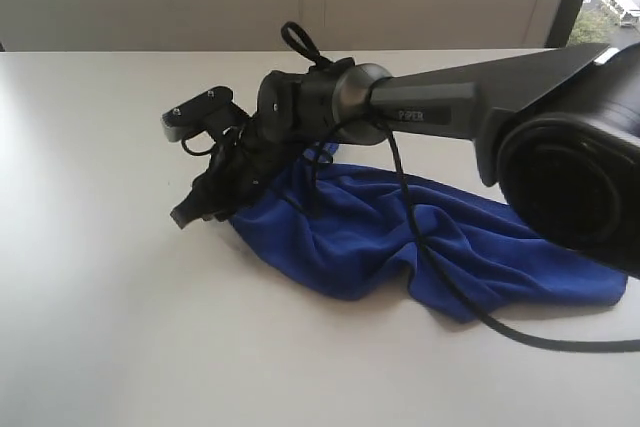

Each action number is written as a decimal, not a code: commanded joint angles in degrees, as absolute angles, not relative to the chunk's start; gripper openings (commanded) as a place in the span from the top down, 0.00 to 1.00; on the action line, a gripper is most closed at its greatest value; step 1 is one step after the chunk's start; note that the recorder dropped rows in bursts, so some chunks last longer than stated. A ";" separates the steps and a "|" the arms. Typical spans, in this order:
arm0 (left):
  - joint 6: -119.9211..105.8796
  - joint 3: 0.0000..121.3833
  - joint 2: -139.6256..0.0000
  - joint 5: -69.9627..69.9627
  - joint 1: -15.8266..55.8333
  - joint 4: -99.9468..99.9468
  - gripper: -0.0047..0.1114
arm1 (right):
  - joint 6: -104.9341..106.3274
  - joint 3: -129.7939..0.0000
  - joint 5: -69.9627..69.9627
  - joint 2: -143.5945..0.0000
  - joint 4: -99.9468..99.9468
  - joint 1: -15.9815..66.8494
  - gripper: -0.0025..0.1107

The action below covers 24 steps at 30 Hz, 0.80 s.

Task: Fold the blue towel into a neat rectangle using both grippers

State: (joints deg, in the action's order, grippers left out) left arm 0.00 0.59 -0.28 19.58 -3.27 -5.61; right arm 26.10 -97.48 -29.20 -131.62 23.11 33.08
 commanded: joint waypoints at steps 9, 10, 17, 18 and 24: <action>0.00 0.00 0.00 20.62 -3.46 -6.01 0.96 | 19.26 -98.22 -35.90 -132.23 12.13 33.05 0.83; 0.00 0.00 0.00 20.62 -3.46 -6.01 0.96 | 19.26 -98.22 -35.80 -132.23 12.13 33.05 0.91; 0.00 0.00 0.00 20.62 -3.46 -6.01 0.96 | 19.26 -101.96 -35.89 -128.82 13.82 33.05 0.98; 0.00 0.00 0.00 20.62 -3.46 -6.01 0.96 | 19.26 -102.48 -36.01 -127.86 14.10 33.05 0.98; 0.00 0.00 0.00 20.62 -3.46 -6.01 0.96 | 22.76 -103.49 -41.82 -122.12 21.55 33.05 0.98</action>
State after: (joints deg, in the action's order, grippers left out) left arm 0.00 0.59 -0.28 19.58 -3.27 -5.61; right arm 19.80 -103.18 -37.99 -124.85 17.50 33.11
